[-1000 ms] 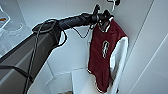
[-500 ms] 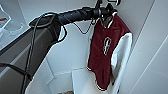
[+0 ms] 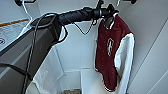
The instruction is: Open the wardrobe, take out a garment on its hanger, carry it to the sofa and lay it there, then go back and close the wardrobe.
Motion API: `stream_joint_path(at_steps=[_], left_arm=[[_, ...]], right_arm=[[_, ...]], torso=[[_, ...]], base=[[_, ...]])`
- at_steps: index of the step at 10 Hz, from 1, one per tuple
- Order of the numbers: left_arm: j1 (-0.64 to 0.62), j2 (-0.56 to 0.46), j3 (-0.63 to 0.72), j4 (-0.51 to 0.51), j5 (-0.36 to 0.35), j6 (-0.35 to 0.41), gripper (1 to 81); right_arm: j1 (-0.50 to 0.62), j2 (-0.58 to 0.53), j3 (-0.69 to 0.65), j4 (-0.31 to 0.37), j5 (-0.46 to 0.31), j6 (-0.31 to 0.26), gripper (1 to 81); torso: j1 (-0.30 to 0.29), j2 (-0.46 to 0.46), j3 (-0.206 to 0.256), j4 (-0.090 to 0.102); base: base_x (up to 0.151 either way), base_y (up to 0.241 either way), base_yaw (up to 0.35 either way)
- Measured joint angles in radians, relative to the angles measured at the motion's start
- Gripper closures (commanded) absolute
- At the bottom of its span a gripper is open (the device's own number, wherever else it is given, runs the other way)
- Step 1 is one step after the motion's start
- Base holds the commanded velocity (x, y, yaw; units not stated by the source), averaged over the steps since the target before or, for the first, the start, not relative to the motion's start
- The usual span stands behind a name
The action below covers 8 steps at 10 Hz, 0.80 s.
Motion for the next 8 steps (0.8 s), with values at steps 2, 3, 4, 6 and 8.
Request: stream_joint_path(at_steps=[2, 3, 4, 6, 8], left_arm=[[0.000, 0.000, -0.002, 0.007, 0.000, 0.003, 81.1], [0.001, 0.002, -0.002, 0.015, 0.006, 0.004, 81.1], [0.003, 0.002, -0.002, 0.020, 0.014, 0.004, 81.1], [0.044, 0.000, -0.002, 0.030, 0.026, 0.010, 81.1], [0.099, -0.001, -0.003, 0.039, 0.025, 0.018, 81.1]], right_arm=[[0.006, 0.000, 0.000, 0.000, 0.000, 0.000, 1.0], [0.006, 0.000, 0.000, 0.000, 0.001, 0.000, 1.0], [0.006, 0.000, 0.000, 0.000, 0.001, 0.000, 1.0], [0.006, 0.000, 0.000, 0.000, 0.002, 0.000, 1.0], [0.006, 0.000, 0.000, 0.000, 0.003, 0.000, 1.0]], torso=[[0.000, 0.000, 0.000, 0.005], [0.000, 0.000, 0.000, 0.005], [0.000, 0.000, 0.000, 0.005], [0.000, 0.000, 0.000, 0.005], [0.000, 0.000, 0.000, 0.005]], base=[[0.000, 0.000, 0.000], [0.000, 0.000, 0.000], [0.000, 0.000, 0.000], [0.000, 0.000, 0.000], [0.000, 0.000, 0.000]])
